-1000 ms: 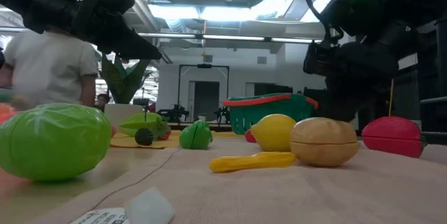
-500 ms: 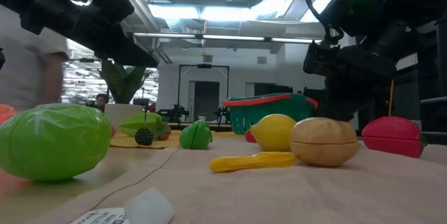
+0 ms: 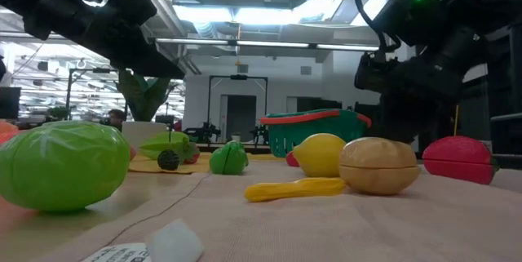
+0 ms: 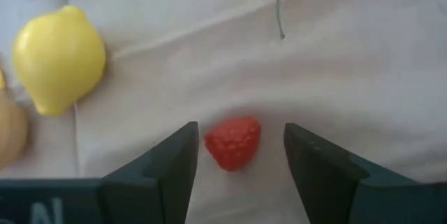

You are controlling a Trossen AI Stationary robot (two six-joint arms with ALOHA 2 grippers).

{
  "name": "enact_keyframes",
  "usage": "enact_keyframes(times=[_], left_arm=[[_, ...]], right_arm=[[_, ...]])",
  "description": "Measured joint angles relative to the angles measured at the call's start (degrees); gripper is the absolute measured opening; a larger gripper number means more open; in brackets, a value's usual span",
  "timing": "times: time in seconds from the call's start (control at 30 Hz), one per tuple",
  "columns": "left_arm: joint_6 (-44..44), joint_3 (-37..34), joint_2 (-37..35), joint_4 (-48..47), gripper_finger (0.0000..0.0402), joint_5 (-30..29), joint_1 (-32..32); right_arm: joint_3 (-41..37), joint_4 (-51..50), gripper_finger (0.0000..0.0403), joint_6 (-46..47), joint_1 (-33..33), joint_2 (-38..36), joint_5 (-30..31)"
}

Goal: Pick and placing Produce into tupperware
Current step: Put the top right strawberry into the basket

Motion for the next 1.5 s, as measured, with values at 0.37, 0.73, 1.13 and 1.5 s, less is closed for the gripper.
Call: enact_keyframes(times=[0.37,0.73,1.13,1.5], left_arm=[[0.0,0.0,0.0,0.0,0.0165,0.0,0.0],[0.0,0.0,0.0,0.0,0.0165,0.0,0.0],[0.0,0.0,0.0,0.0,0.0165,0.0,0.0],[0.0,0.0,0.0,0.0,0.0165,0.0,0.0]], right_arm=[[0.1,2.6,0.0213,-1.4,0.0,2.4,0.2],[0.1,1.8,0.0213,-2.8,0.0,2.4,0.2],[0.2,0.2,0.0177,-4.2,0.0,2.4,0.4],[0.1,0.0,0.0125,-4.3,0.0,2.4,0.4]])
